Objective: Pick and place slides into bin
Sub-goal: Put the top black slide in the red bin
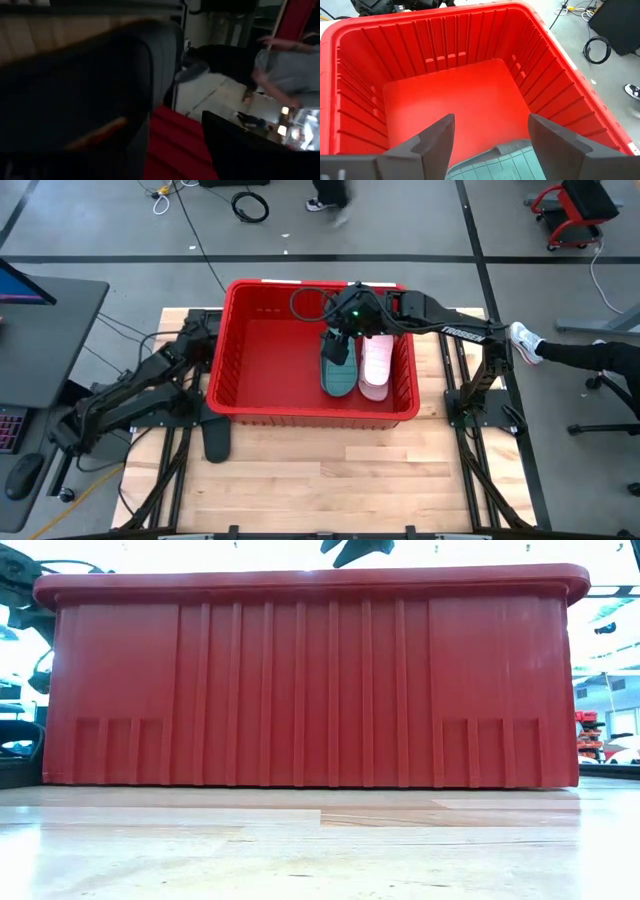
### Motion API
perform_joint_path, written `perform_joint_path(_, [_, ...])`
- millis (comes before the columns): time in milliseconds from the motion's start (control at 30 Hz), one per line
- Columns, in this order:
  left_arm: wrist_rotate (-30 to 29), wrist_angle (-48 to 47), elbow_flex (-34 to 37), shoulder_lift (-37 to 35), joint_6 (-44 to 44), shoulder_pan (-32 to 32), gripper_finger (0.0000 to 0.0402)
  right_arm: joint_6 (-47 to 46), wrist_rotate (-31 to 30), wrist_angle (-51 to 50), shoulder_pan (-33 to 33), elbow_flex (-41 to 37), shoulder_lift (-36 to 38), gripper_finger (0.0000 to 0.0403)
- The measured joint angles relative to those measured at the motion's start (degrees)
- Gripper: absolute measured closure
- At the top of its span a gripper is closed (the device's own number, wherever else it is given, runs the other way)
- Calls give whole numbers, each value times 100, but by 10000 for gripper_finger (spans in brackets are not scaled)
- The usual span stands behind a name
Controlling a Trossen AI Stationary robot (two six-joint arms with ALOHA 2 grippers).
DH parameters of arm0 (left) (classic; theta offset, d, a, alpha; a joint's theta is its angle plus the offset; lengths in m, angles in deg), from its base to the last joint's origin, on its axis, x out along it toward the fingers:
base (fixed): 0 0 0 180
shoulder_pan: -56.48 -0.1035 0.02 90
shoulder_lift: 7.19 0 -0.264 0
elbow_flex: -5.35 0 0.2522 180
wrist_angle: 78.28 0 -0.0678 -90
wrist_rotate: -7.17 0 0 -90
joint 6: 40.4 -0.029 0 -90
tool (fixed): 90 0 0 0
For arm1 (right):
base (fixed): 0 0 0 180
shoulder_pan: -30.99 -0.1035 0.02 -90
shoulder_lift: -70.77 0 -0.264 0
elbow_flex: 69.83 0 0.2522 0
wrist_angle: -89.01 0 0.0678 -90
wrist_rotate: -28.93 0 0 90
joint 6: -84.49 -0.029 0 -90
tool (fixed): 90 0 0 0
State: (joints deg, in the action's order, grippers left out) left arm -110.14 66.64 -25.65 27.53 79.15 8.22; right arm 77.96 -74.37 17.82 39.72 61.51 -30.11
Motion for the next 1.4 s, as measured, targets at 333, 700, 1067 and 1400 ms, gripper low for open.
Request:
perform_joint_path(333, [969, 90, 2, 920, -169, -853, 220, -102, -62, 2, 15, 0, 0, 144])
perform_joint_path(700, [1005, 1029, 1, 1953, -465, -1344, 218, -354, -68, 2, 13, 0, 0, 144])
perform_joint_path(1067, [1013, 2241, 1, 2880, -734, -1711, 228, -567, -167, 2, 13, 0, -2, 144])
perform_joint_path(1400, [635, 2396, -8, 3117, -634, -1535, 280, -704, -170, 2, 7, 0, -2, 144])
